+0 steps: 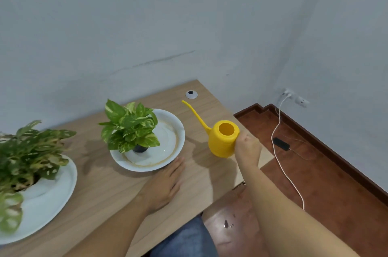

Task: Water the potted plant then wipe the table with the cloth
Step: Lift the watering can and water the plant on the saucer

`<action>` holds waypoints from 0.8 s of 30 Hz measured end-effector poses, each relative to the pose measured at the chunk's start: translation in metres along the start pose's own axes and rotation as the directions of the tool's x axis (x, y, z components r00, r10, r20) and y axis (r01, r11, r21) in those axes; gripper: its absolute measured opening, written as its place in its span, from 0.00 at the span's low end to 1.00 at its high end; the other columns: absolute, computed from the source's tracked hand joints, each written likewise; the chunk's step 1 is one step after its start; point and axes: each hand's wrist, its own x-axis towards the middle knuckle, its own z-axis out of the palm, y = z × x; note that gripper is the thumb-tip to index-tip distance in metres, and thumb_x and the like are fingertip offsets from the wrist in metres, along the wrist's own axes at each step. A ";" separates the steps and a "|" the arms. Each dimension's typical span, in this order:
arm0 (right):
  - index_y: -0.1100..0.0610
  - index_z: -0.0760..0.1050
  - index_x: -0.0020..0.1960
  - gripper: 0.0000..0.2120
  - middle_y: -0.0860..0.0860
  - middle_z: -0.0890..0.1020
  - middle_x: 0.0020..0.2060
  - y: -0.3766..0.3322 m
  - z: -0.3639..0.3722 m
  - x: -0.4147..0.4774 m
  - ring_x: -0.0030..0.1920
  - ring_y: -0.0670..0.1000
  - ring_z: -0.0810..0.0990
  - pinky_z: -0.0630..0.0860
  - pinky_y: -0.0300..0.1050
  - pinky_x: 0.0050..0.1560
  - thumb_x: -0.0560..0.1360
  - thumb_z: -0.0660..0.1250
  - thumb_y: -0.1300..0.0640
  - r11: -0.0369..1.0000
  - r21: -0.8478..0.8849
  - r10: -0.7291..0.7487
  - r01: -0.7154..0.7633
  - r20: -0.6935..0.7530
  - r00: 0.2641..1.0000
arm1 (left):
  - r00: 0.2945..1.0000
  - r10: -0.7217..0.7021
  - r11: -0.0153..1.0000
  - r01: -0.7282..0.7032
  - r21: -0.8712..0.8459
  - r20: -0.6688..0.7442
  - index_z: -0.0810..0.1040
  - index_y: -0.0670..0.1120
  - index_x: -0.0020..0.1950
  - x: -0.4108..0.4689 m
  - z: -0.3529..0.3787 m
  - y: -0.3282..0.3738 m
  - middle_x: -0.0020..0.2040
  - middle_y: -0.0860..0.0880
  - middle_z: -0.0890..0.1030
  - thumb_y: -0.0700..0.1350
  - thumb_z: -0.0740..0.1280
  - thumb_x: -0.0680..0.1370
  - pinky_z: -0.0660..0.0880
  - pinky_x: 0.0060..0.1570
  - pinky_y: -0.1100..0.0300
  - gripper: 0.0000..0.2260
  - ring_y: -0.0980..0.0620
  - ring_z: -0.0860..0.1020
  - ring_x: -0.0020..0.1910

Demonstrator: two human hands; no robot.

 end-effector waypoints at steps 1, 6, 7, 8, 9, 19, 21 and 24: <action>0.60 0.68 0.29 0.24 0.60 0.75 0.27 -0.005 0.000 -0.002 0.35 0.64 0.76 0.70 0.57 0.39 0.80 0.51 0.52 1.000 0.012 -0.013 0.013 -0.004 1.000 | 1.000 -0.012 1.000 0.012 0.003 -0.015 0.56 0.51 0.91 -0.009 -0.001 -0.002 0.91 0.56 0.51 0.56 0.55 0.91 0.50 0.88 0.55 0.28 0.59 0.47 0.89; 0.70 0.78 0.36 0.27 0.54 0.71 0.26 -0.033 0.000 -0.014 0.36 0.60 0.70 0.52 0.53 0.40 0.87 0.54 0.59 0.998 -0.001 -0.069 0.069 -0.013 0.998 | 0.992 -0.111 0.994 0.110 -0.015 -0.055 0.58 0.55 0.90 -0.059 -0.006 -0.020 0.89 0.59 0.58 0.59 0.54 0.90 0.58 0.86 0.55 0.27 0.59 0.58 0.87; 0.73 0.79 0.39 0.26 0.56 0.73 0.27 -0.038 0.000 -0.016 0.37 0.61 0.71 0.51 0.52 0.40 0.87 0.54 0.59 0.997 0.006 -0.070 0.071 -0.010 0.997 | 0.990 -0.126 0.992 0.125 -0.023 -0.069 0.59 0.55 0.90 -0.069 -0.007 -0.022 0.89 0.59 0.60 0.59 0.55 0.90 0.58 0.85 0.56 0.27 0.58 0.60 0.87; 0.74 0.79 0.41 0.26 0.61 0.76 0.30 -0.043 0.001 -0.017 0.37 0.63 0.72 0.51 0.52 0.40 0.87 0.54 0.59 0.997 0.023 -0.074 0.074 -0.012 0.997 | 0.986 -0.141 0.990 0.139 -0.027 -0.086 0.60 0.55 0.90 -0.078 -0.009 -0.025 0.88 0.59 0.61 0.59 0.55 0.90 0.59 0.85 0.57 0.27 0.58 0.61 0.86; 0.74 0.79 0.42 0.26 0.66 0.78 0.34 -0.050 0.003 -0.020 0.39 0.65 0.73 0.52 0.52 0.40 0.87 0.54 0.58 0.995 0.040 -0.088 0.088 -0.011 0.996 | 0.982 -0.160 0.987 0.158 -0.025 -0.104 0.61 0.55 0.89 -0.090 -0.012 -0.028 0.88 0.59 0.62 0.59 0.55 0.90 0.59 0.85 0.57 0.27 0.57 0.63 0.86; 0.58 0.62 0.29 0.26 0.57 0.72 0.27 -0.102 -0.005 -0.039 0.33 0.61 0.67 0.55 0.53 0.34 0.87 0.55 0.60 0.989 0.037 -0.143 0.141 0.057 0.988 | 0.924 -0.340 0.933 0.354 0.058 -0.173 0.57 0.55 0.90 -0.161 -0.025 -0.069 0.89 0.57 0.56 0.61 0.51 0.90 0.55 0.84 0.58 0.29 0.55 0.59 0.88; 0.61 0.63 0.29 0.26 0.56 0.70 0.26 -0.109 -0.005 -0.042 0.30 0.55 0.66 0.57 0.49 0.32 0.87 0.55 0.59 0.991 0.041 -0.130 0.127 0.077 0.988 | 0.903 -0.393 0.907 0.412 0.088 -0.177 0.52 0.53 0.91 -0.169 -0.025 -0.074 0.90 0.57 0.51 0.63 0.47 0.89 0.51 0.86 0.56 0.31 0.54 0.54 0.89; 0.69 0.69 0.35 0.24 0.60 0.73 0.28 -0.114 0.000 -0.046 0.32 0.59 0.69 0.61 0.50 0.32 0.86 0.55 0.56 0.991 0.078 -0.117 0.110 0.099 0.988 | 0.867 -0.465 0.867 0.487 0.105 -0.181 0.41 0.52 0.91 -0.177 -0.021 -0.077 0.90 0.55 0.40 0.67 0.43 0.87 0.46 0.88 0.52 0.35 0.54 0.43 0.90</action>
